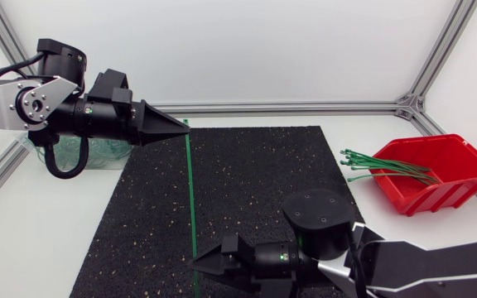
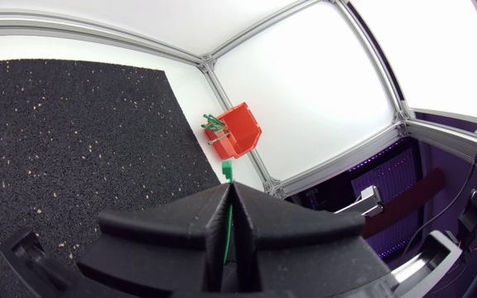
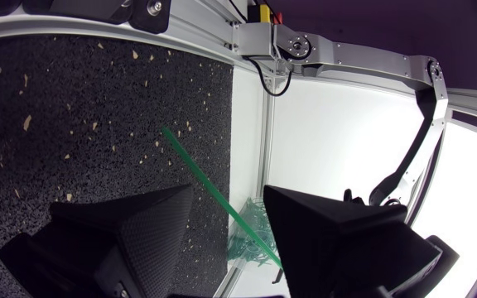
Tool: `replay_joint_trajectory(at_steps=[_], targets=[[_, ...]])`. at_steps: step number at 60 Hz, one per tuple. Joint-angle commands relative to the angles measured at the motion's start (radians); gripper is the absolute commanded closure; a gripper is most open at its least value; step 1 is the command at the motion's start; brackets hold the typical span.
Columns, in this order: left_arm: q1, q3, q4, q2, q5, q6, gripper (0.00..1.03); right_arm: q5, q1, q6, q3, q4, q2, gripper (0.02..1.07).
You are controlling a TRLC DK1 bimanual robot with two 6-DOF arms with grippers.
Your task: Take a green cable tie from the red box, thread the tail through the head to close it, then place it in the transparent bin on the left.
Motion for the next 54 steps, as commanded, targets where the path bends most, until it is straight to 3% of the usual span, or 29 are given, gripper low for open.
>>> replay_joint_trajectory(at_steps=[1,9,20,54], targets=[[0.009,0.026,-0.007,0.022,0.019,0.018,0.99,-0.005,0.022,-0.034,-0.026,0.017,0.007,0.61],[0.003,0.027,-0.007,0.025,0.019,0.018,0.99,-0.001,0.036,-0.032,-0.026,0.034,0.024,0.61],[-0.005,0.023,-0.009,0.025,0.019,0.018,0.99,0.001,0.042,-0.032,-0.035,0.036,0.03,0.71],[-0.025,0.011,-0.014,0.012,0.017,0.018,0.99,0.015,0.028,-0.046,-0.022,0.06,0.088,0.71]])
